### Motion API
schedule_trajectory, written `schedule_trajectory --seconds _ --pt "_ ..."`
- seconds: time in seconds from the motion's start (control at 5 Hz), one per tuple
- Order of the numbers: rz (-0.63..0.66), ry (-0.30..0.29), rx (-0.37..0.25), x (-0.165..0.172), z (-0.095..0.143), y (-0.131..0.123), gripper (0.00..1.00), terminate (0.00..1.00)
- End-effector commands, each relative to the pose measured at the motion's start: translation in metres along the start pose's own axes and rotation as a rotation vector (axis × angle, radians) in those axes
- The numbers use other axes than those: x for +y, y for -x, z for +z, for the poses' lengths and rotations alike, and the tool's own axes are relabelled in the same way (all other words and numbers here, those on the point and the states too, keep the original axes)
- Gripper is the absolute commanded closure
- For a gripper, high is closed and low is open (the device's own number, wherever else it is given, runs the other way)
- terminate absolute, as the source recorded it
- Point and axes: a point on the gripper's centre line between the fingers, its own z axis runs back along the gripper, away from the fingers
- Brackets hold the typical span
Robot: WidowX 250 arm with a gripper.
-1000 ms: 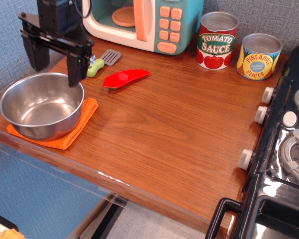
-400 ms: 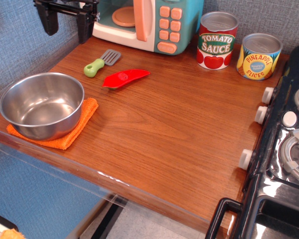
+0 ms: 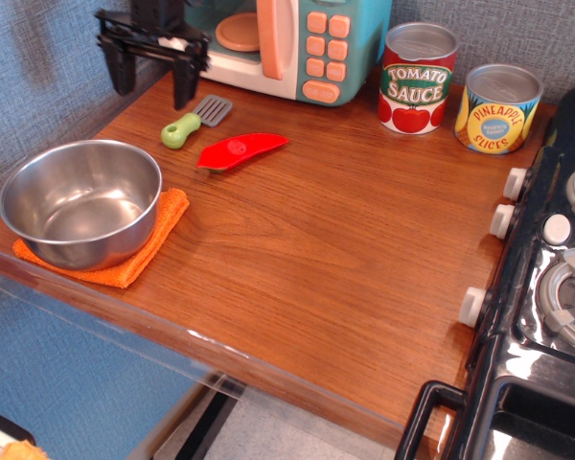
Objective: Move the green spatula to the center of the table
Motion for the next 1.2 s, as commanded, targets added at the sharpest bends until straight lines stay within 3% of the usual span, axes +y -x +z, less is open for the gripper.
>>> schedule_trajectory --seconds 0.0,0.2,0.4,0.8,1.0 --pt "0.062 -0.023 -0.021 0.007 -0.008 -0.023 0.0 0.0" --pt "0.066 -0.009 -0.013 0.004 -0.022 -0.029 0.0 0.0" --pt "0.05 0.019 -0.03 0.002 -0.027 -0.026 1.0 0.0" --pt "-0.016 0.056 -0.03 -0.004 -0.018 -0.011 1.0 0.0" --pt "0.025 0.097 -0.115 -0.001 0.022 -0.021 1.0 0.0"
